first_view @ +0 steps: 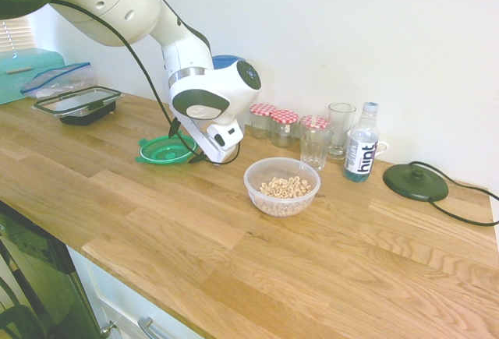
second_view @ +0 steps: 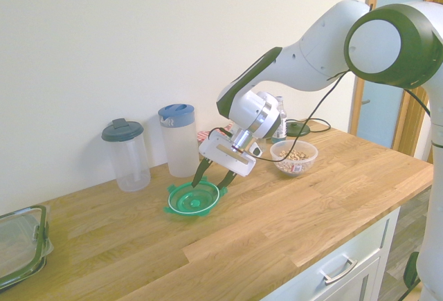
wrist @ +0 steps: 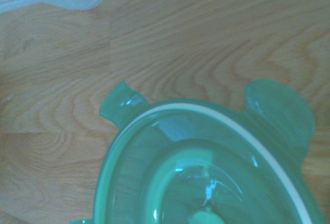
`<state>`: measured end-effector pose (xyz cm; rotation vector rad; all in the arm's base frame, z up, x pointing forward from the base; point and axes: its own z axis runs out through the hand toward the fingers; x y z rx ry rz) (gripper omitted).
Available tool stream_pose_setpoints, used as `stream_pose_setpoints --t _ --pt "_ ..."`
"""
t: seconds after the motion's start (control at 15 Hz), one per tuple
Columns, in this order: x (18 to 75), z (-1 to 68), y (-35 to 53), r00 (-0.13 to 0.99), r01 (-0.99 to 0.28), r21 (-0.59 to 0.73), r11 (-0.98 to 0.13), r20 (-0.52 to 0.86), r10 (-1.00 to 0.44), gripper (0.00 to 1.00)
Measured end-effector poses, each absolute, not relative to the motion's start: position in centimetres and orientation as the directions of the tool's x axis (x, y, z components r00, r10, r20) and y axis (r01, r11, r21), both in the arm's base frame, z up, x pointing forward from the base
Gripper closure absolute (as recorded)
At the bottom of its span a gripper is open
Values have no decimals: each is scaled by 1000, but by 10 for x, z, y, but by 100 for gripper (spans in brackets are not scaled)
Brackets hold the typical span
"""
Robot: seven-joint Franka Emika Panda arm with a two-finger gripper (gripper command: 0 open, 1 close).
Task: Cover the lid of food container
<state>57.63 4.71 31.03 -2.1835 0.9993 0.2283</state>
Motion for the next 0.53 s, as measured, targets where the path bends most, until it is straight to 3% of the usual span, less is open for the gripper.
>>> stream_pose_setpoints --t 0.53 --pt "572 300 45 684 -714 -583 -388 -461 -566 100"
